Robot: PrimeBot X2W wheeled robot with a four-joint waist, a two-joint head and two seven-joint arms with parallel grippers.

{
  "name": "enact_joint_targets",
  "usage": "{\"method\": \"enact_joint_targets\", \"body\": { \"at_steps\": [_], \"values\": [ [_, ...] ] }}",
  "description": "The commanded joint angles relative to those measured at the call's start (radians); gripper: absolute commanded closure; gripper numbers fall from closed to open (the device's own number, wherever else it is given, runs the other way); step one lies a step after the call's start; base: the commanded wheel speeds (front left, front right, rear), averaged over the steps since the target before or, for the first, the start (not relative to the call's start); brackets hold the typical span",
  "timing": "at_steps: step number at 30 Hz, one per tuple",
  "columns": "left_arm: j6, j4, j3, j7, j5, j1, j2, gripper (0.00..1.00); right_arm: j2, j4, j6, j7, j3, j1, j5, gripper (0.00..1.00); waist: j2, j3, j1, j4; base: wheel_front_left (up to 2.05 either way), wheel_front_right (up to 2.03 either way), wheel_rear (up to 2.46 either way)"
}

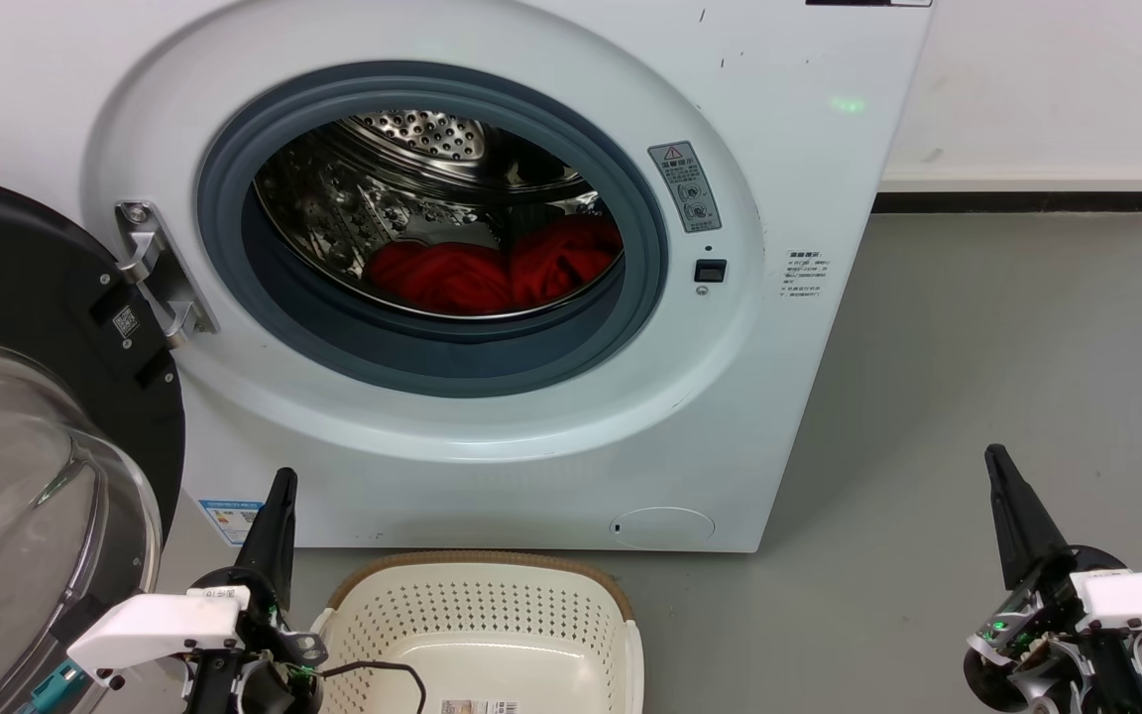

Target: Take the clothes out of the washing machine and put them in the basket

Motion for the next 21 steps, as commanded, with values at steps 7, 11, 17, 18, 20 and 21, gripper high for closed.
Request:
{"method": "enact_joint_targets", "body": {
  "at_steps": [7, 11, 17, 18, 20, 21],
  "values": [
    [-0.002, -0.001, 0.003, 0.002, -0.002, -0.006, -0.002, 1.0, 0.004, 0.001, 0.0, 0.0, 0.001, -0.012, -0.004, 1.0, -0.0001, 0.0, 0.0, 0.0, 0.0, 0.0, 0.0],
    [-0.002, -0.001, 0.003, 0.002, -0.002, -0.006, -0.002, 1.0, 0.004, 0.001, 0.0, 0.0, 0.001, -0.012, -0.004, 1.0, -0.0001, 0.0, 0.0, 0.0, 0.0, 0.0, 0.0],
    [-0.002, -0.001, 0.003, 0.002, -0.002, -0.006, -0.002, 1.0, 0.004, 0.001, 0.0, 0.0, 0.001, -0.012, -0.004, 1.0, -0.0001, 0.0, 0.0, 0.0, 0.0, 0.0, 0.0],
    [-0.002, -0.001, 0.003, 0.002, -0.002, -0.006, -0.002, 1.0, 0.004, 0.001, 0.0, 0.0, 0.001, -0.012, -0.004, 1.0, -0.0001, 0.0, 0.0, 0.0, 0.0, 0.0, 0.0],
    [-0.002, -0.001, 0.003, 0.002, -0.002, -0.006, -0.002, 1.0, 0.004, 0.001, 0.0, 0.0, 0.001, -0.012, -0.004, 1.0, -0.0001, 0.0, 0.0, 0.0, 0.0, 0.0, 0.0],
    [-0.002, -0.001, 0.003, 0.002, -0.002, -0.006, -0.002, 1.0, 0.004, 0.001, 0.0, 0.0, 0.001, -0.012, -0.004, 1.0, -0.0001, 0.0, 0.0, 0.0, 0.0, 0.0, 0.0]
  ]
}}
